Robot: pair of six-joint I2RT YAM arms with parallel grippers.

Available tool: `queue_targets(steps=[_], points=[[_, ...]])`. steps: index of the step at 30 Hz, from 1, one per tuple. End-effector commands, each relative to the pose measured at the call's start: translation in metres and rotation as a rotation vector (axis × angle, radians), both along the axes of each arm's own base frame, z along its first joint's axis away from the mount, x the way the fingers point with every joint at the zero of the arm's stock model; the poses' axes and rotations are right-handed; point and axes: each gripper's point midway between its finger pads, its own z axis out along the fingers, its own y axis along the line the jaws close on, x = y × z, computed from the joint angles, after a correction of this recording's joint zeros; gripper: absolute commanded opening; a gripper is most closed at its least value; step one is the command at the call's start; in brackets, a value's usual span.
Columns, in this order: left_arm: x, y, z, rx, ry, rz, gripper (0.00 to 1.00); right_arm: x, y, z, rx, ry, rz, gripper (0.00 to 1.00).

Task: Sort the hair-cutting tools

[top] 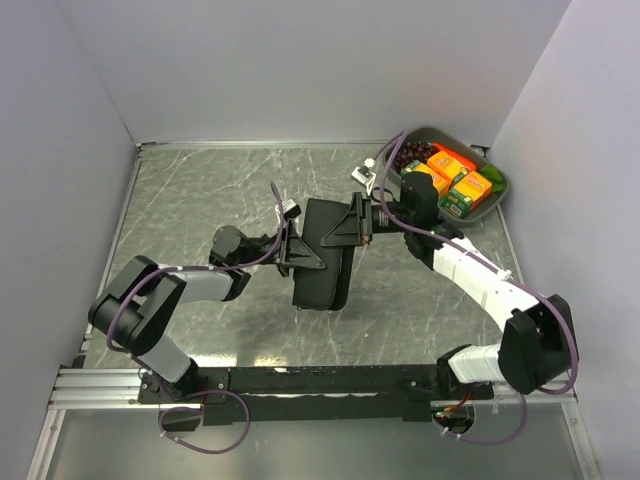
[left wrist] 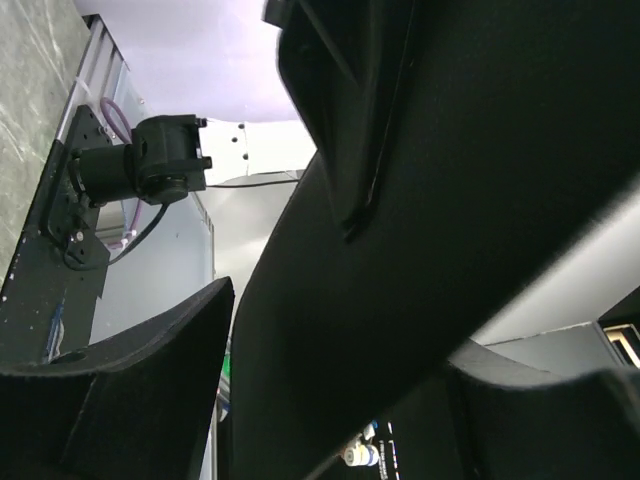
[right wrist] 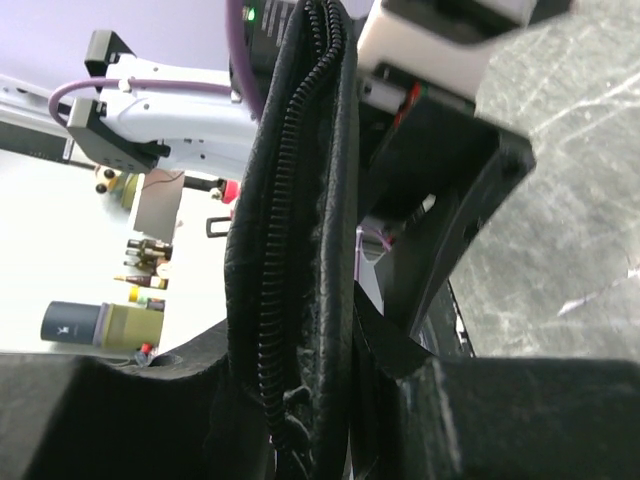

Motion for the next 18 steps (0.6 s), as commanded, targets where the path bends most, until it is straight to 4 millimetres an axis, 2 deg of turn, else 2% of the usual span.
queue_targets(steps=[1,5,6,7,8,10,12,14,15,16,17,18], points=[[-0.041,0.014,0.056,-0.291,-0.434,-0.041,0.63,-0.002,0.012,0.047,0.130,-0.179,0.035,0.21],[-0.042,0.014,0.061,-0.302,-0.432,-0.048,0.60,0.000,0.019,0.041,0.147,-0.160,0.057,0.21],[-0.041,0.013,0.063,-0.305,-0.429,-0.045,0.55,-0.002,0.020,0.041,0.152,-0.163,0.063,0.21],[-0.041,0.013,0.064,-0.306,-0.422,-0.045,0.41,-0.003,0.021,0.041,0.153,-0.160,0.068,0.21],[-0.041,0.013,0.065,-0.308,-0.420,-0.046,0.36,-0.003,0.021,0.040,0.150,-0.159,0.069,0.22],[-0.040,0.012,0.068,-0.307,-0.426,-0.042,0.26,-0.004,0.021,0.040,0.143,-0.189,0.069,0.24],[-0.036,0.008,0.067,-0.275,-0.409,-0.037,0.22,-0.006,0.019,0.037,0.119,-0.177,0.069,0.26],[-0.032,0.004,0.066,-0.254,-0.439,-0.024,0.21,-0.008,0.017,0.038,0.101,-0.192,0.072,0.33],[-0.029,0.002,0.065,-0.217,-0.409,-0.022,0.21,-0.008,0.017,0.038,0.093,-0.192,0.065,0.39],[-0.025,-0.001,0.066,-0.213,-0.448,-0.007,0.21,-0.009,0.016,0.041,0.091,-0.228,0.065,0.53],[-0.023,-0.002,0.066,-0.202,-0.455,-0.001,0.22,-0.009,0.015,0.042,0.083,-0.238,0.063,0.57],[-0.022,-0.003,0.074,-0.198,-0.471,0.007,0.23,-0.010,0.011,0.034,0.036,-0.186,0.054,0.61]])
